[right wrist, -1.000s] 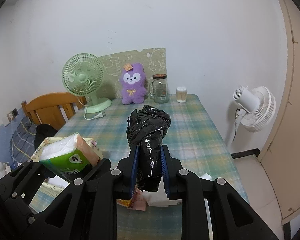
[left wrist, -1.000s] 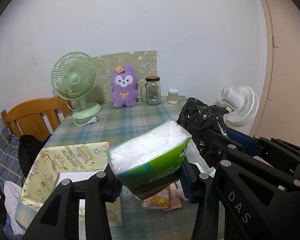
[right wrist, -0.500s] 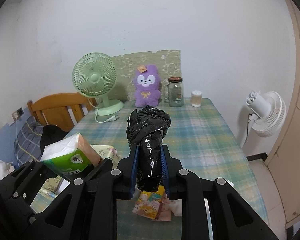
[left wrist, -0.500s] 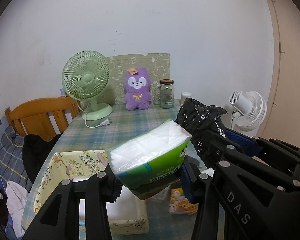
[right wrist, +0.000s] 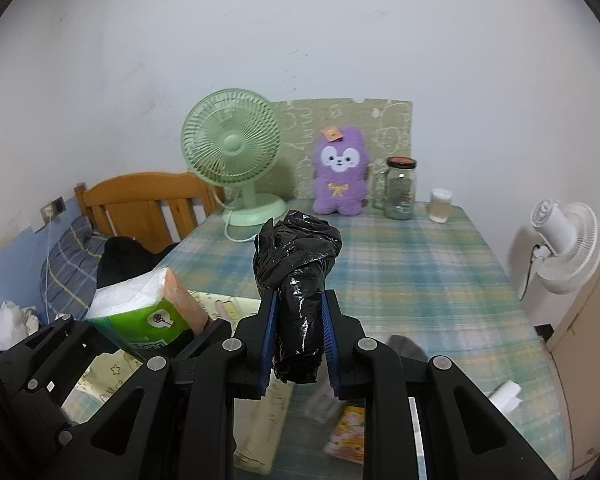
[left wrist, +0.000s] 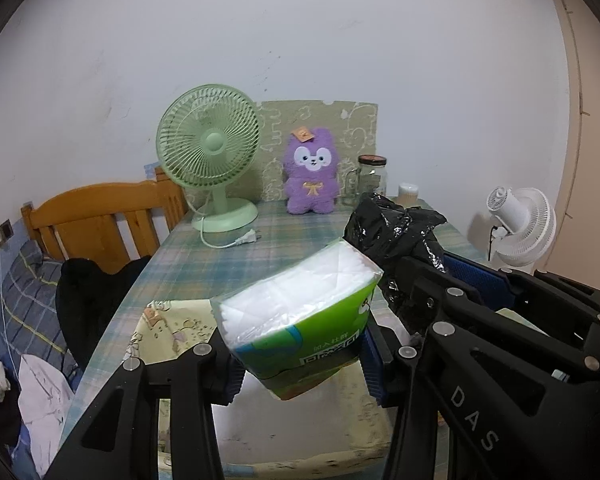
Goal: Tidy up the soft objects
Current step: 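Carry the tissue pack and umbrella with both tools over the cartoon storage box, then open both tools to drop the tissue pack and umbrella into the box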
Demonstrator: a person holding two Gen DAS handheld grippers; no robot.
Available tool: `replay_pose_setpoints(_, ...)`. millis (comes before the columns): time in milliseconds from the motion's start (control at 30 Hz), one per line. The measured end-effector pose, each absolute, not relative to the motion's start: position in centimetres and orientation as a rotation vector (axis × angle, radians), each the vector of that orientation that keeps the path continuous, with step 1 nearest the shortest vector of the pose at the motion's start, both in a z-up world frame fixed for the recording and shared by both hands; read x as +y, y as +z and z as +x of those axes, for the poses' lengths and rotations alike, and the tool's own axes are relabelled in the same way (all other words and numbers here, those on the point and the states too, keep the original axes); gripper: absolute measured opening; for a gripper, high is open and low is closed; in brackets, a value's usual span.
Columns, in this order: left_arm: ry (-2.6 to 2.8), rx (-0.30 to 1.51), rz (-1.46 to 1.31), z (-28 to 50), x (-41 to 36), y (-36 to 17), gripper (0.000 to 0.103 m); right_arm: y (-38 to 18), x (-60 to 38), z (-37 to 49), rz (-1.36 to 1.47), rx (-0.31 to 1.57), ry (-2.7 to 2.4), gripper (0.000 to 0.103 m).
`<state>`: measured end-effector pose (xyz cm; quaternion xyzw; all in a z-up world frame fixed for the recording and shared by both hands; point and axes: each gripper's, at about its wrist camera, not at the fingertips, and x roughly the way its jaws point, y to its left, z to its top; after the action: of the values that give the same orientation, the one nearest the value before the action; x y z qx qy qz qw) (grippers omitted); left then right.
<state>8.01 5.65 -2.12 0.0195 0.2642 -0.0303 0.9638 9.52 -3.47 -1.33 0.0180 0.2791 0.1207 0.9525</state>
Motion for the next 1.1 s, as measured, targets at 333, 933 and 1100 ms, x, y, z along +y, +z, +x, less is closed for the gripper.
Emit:
replay_pose_setpoints(333, -0.022, 0.578, 0.02, 9.0, 8.8, -4.2, 0.049, -3.2, -0.2, 10.7, 0.009, 0.599, 0.281, 0.025)
replay_pose_setpoints(933, 0.067, 0.705, 0.005, 11.2, 11.8, -8.5, 0.073, -7.2, 3.4, 12.3, -0.037, 0.693, 0.367, 0.025)
replay_pose_setpoints(1100, 0.077, 0.703, 0.007, 11.1, 11.6, -8.6, 0.085, -7.7, 3.2, 12.7, -0.022, 0.717, 0.374, 0.03)
